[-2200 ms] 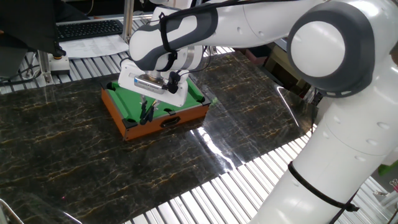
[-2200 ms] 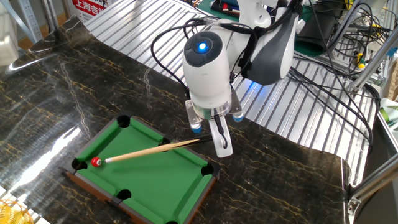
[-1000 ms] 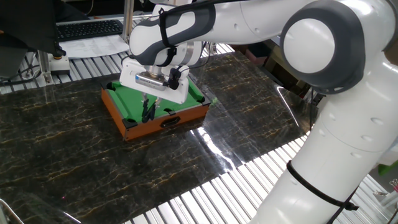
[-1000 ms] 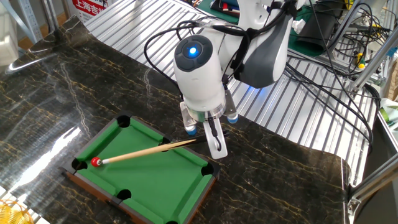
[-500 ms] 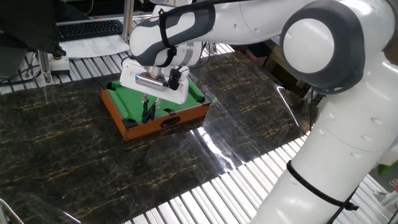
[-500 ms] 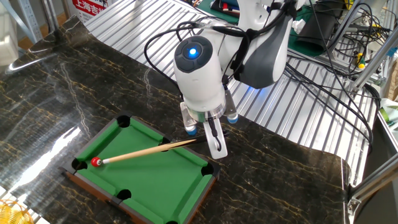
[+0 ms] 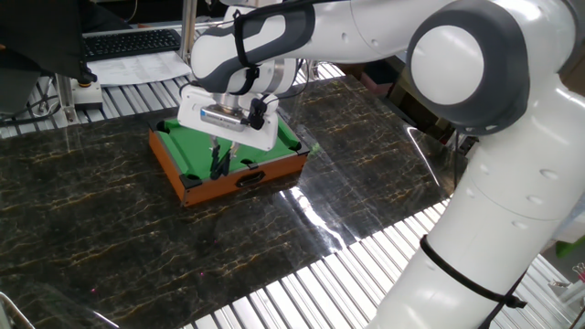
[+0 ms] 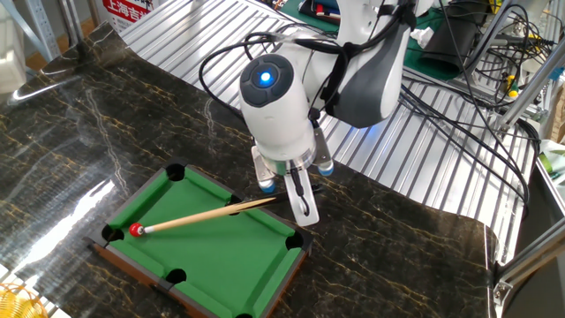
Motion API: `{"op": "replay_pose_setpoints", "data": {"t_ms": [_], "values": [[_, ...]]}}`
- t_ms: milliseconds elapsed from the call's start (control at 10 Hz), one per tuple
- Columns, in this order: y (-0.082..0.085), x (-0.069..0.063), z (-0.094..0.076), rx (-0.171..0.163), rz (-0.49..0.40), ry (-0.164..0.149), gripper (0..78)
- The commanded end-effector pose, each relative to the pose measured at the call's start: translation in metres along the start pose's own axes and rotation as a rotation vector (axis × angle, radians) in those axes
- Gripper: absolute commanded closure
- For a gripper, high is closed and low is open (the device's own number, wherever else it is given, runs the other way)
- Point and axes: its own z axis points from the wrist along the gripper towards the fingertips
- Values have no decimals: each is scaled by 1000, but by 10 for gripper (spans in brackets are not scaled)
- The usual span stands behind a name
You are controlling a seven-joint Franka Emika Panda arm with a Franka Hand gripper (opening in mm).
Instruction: Hit the pool ball
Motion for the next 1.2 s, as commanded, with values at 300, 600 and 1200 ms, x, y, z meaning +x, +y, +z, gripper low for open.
{"op": "replay_pose_setpoints", "data": {"t_ms": [300, 600, 1200], "values": [[-2, -6, -2, 0, -6, 1, 764], [-6, -3, -5, 5, -7, 7, 764], [-5, -12, -6, 2, -20, 9, 764]]}}
